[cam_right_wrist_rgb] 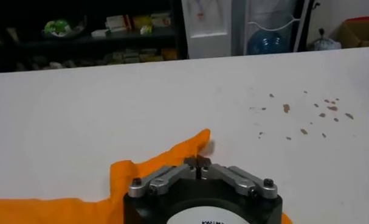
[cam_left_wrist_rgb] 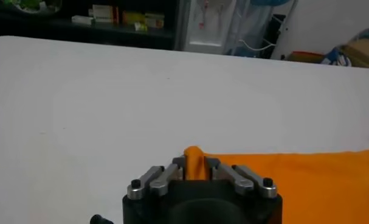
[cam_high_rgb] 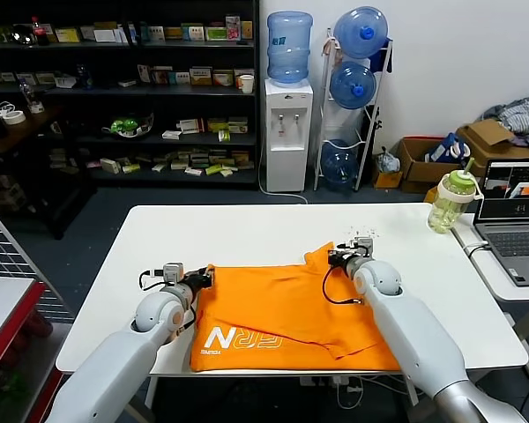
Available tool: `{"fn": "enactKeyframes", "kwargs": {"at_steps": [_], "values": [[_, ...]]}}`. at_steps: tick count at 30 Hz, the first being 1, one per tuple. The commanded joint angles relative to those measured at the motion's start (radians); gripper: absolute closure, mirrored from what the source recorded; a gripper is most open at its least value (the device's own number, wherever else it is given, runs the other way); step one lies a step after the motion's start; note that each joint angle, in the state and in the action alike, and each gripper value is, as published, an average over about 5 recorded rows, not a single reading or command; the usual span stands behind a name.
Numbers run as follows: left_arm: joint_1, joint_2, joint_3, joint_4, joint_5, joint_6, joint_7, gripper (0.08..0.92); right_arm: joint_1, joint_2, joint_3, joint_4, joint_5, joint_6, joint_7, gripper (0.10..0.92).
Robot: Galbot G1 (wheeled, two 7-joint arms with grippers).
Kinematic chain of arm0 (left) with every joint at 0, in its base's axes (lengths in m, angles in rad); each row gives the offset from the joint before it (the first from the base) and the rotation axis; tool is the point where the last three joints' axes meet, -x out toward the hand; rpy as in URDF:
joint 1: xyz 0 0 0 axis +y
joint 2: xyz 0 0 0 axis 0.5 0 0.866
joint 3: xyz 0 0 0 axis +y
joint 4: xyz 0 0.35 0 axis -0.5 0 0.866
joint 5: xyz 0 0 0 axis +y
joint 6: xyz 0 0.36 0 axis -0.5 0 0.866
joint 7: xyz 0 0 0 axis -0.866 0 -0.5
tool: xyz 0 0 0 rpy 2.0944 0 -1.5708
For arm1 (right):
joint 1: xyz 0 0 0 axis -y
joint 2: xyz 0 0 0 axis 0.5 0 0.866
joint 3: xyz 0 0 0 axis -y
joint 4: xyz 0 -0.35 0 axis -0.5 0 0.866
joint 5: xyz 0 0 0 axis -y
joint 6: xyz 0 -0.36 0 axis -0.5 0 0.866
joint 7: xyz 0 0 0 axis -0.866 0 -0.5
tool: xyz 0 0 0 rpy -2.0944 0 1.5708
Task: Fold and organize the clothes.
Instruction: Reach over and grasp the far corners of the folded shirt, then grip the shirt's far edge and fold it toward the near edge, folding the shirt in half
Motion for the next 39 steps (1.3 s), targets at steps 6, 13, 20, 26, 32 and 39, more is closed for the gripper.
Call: {"fn": "enactKeyframes", "kwargs": {"at_steps": [6,13,20,26,32,39], "values": [[0.079,0.044,-0.045,-0.166,0.044,-0.052,-0.009,0.906,-0.132,-0.098,0.064,0.282,0.105,0.048,0.062,0.901],[0.198,0.085,-0.088,-0.351,0.048,-0.057,-0.032,0.907,-0.333,-0.22,0.131,0.539,0.184,0.012,0.135,0.901],[0.307,0.112,-0.105,-0.473,0.063,-0.056,-0.053,0.907,-0.489,-0.309,0.198,0.725,0.242,-0.012,0.182,0.901],[0.382,0.13,-0.117,-0.532,0.072,-0.058,-0.071,0.907,-0.595,-0.339,0.249,0.831,0.261,-0.028,0.221,0.901],[0.438,0.144,-0.127,-0.554,0.11,-0.07,-0.072,0.907,-0.7,-0.355,0.305,0.903,0.263,-0.04,0.237,0.901],[0.451,0.141,-0.131,-0.528,0.178,-0.1,-0.062,0.907,-0.802,-0.36,0.36,0.958,0.261,-0.046,0.237,0.901]]}}
